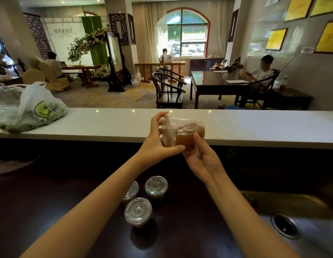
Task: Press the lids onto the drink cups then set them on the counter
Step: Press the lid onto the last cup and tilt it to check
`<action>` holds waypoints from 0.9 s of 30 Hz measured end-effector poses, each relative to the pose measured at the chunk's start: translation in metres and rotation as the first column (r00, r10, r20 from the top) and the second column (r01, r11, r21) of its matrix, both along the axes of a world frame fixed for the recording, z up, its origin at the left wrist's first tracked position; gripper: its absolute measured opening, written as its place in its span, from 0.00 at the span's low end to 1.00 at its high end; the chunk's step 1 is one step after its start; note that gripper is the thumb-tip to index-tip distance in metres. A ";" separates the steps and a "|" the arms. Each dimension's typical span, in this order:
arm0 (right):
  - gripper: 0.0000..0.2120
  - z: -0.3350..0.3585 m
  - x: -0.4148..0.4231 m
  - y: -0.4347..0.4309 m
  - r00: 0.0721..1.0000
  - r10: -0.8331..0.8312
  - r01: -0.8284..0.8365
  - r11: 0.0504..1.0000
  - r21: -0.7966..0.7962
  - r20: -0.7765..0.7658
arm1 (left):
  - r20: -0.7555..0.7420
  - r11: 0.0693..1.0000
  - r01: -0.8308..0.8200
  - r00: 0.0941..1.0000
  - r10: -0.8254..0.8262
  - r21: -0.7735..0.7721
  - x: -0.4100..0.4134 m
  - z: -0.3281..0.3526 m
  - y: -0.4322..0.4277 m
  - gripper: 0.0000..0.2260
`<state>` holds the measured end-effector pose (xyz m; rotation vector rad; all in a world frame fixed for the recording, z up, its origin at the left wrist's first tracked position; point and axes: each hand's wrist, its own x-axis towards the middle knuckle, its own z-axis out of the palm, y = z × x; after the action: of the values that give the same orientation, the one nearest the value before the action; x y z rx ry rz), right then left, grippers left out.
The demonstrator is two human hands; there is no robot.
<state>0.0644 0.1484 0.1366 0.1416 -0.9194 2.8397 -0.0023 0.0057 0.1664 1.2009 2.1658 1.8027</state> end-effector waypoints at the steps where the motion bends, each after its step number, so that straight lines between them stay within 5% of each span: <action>1: 0.16 0.003 -0.004 0.002 1.000 -0.022 0.021 0.999 0.041 0.007 | 0.005 1.000 -0.014 1.000 0.014 0.010 -0.003 -0.003 0.001 0.39; 7: 0.21 0.033 -0.028 0.010 0.989 -0.127 0.084 0.906 0.414 0.077 | 0.093 0.994 -0.098 0.991 0.093 0.048 -0.023 -0.017 0.006 0.38; 10: 0.17 0.057 -0.045 0.017 0.972 -0.208 0.095 0.770 0.630 0.107 | 0.108 0.992 -0.120 0.986 0.123 -0.037 -0.038 -0.012 0.010 0.37; 16: 0.30 0.094 -0.093 0.040 0.951 -0.296 0.041 0.413 0.910 0.092 | 0.065 0.971 -0.192 0.977 0.202 -0.143 -0.075 0.013 0.027 0.29; 20: 0.28 0.108 -0.109 0.041 0.945 -0.322 0.019 0.223 0.975 0.055 | 0.107 0.967 -0.160 0.977 0.184 -0.195 -0.093 0.014 0.042 0.29; 22: 0.22 0.111 -0.112 0.041 0.945 -0.324 0.017 0.187 0.982 0.046 | 0.162 0.971 -0.150 0.970 0.181 -0.187 -0.102 0.012 0.048 0.30; 27: 0.24 0.109 -0.115 0.046 0.936 -0.347 -0.007 0.121 0.993 0.050 | 0.242 0.973 -0.105 0.958 0.154 -0.204 -0.113 0.010 0.059 0.30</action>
<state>-0.0504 0.1949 0.2455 -0.2356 -2.5527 1.4694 -0.1149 0.0643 0.1761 0.7549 2.2463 1.6444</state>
